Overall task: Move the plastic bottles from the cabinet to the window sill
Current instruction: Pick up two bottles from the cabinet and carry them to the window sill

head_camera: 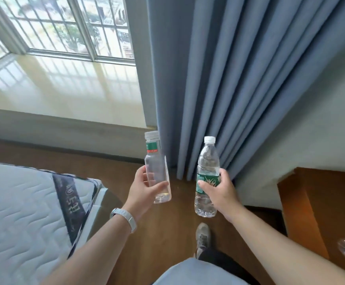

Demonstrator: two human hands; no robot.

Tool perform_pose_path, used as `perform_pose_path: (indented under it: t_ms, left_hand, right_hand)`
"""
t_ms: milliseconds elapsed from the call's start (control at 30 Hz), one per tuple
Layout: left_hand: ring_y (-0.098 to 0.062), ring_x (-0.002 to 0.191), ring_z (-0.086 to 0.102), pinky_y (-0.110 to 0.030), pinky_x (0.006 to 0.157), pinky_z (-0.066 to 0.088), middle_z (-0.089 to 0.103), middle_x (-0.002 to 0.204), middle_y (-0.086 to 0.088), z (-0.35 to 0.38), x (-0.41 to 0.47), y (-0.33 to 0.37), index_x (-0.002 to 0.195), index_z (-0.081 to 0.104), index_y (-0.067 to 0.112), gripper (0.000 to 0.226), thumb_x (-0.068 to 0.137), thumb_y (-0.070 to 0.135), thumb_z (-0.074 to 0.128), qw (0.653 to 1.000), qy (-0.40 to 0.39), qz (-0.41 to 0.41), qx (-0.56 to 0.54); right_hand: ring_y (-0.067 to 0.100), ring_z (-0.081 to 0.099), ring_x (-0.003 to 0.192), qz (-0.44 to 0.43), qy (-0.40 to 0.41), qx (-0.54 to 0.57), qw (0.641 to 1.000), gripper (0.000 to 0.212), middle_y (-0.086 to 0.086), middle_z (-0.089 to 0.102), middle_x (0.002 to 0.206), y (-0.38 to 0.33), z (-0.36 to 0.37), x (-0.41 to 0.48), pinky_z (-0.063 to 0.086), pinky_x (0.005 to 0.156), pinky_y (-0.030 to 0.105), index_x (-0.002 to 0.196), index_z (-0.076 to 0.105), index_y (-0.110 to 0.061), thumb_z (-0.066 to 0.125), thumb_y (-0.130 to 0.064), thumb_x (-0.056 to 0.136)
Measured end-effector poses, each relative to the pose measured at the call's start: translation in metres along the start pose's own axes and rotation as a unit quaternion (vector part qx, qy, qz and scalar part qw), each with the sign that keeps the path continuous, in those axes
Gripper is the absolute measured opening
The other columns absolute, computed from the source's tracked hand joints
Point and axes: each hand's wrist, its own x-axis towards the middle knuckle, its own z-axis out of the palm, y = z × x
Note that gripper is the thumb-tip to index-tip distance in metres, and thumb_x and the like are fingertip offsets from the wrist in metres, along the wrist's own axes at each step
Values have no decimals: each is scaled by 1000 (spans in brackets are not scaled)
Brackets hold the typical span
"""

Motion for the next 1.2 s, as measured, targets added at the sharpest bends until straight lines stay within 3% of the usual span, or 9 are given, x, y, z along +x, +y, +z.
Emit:
perform_pose_path:
  t_ms: [300, 467, 567, 700, 767, 867, 933, 1100, 1200]
  left_hand:
    - [-18, 102, 68, -41, 84, 60, 63, 119, -2, -12, 52, 10, 136, 46, 29, 77, 73, 27, 89, 994, 101, -29, 6]
    - [-16, 101, 69, -38, 80, 61, 64, 118, -1, -5, 98, 42, 131, 47, 37, 82, 60, 44, 88, 990, 141, -31, 8]
    - [-15, 101, 68, -38, 81, 60, 63, 118, 3, -4, 119, 59, 125, 46, 44, 78, 58, 46, 87, 983, 179, -19, 24]
    - [-8, 100, 66, -21, 69, 57, 59, 118, 9, -16, 131, 74, 129, 42, 46, 84, 57, 53, 85, 970, 237, -2, 47]
    - [-7, 102, 65, -18, 67, 54, 59, 118, 10, -26, 132, 77, 130, 41, 45, 84, 59, 52, 85, 964, 262, -3, 51]
    - [-10, 102, 65, -22, 71, 54, 58, 117, 8, -40, 130, 79, 130, 41, 43, 81, 61, 48, 84, 953, 299, -9, 54]
    - [-10, 101, 65, -25, 73, 55, 58, 116, 9, -50, 132, 82, 130, 42, 41, 81, 61, 49, 83, 943, 324, -5, 74]
    - [3, 96, 64, -9, 62, 50, 57, 114, 15, -79, 147, 88, 132, 40, 41, 82, 61, 56, 79, 931, 354, 2, 91]
    - [8, 92, 63, -17, 70, 50, 60, 113, 12, -97, 162, 84, 129, 41, 43, 80, 61, 54, 80, 928, 362, -3, 85]
  right_hand:
    - [5, 69, 80, -19, -106, 9, 994, 46, -9, 72, 90, -29, 36, 89, 58, 78, 39, 104, 58, -36, 74, -47, 62]
    - [1, 68, 74, -60, -177, -20, 982, 40, -15, 70, 86, -59, 39, 155, 59, 71, 35, 101, 55, -44, 73, -47, 65]
    - [2, 67, 79, -85, -223, -45, 970, 45, -17, 68, 91, -74, 46, 189, 60, 75, 38, 105, 51, -47, 73, -51, 66]
    - [8, 68, 84, -105, -282, -55, 952, 45, -12, 68, 96, -95, 64, 226, 60, 77, 42, 107, 49, -46, 76, -47, 71]
    - [7, 67, 83, -111, -298, -52, 947, 42, -11, 67, 97, -106, 74, 238, 60, 75, 37, 105, 49, -45, 77, -41, 74]
    - [-2, 66, 80, -110, -331, -29, 937, 40, -7, 66, 99, -120, 89, 248, 55, 59, 17, 104, 50, -42, 78, -32, 79]
    - [-3, 66, 82, -106, -361, -15, 927, 41, -3, 65, 103, -131, 99, 256, 54, 58, 15, 108, 50, -40, 79, -28, 81]
    - [0, 67, 85, -122, -382, -26, 916, 46, -8, 63, 106, -155, 128, 273, 54, 59, 14, 109, 48, -43, 81, -33, 78]
    - [-1, 68, 81, -132, -375, -44, 917, 52, -8, 66, 103, -166, 148, 283, 55, 59, 18, 112, 49, -43, 79, -44, 70]
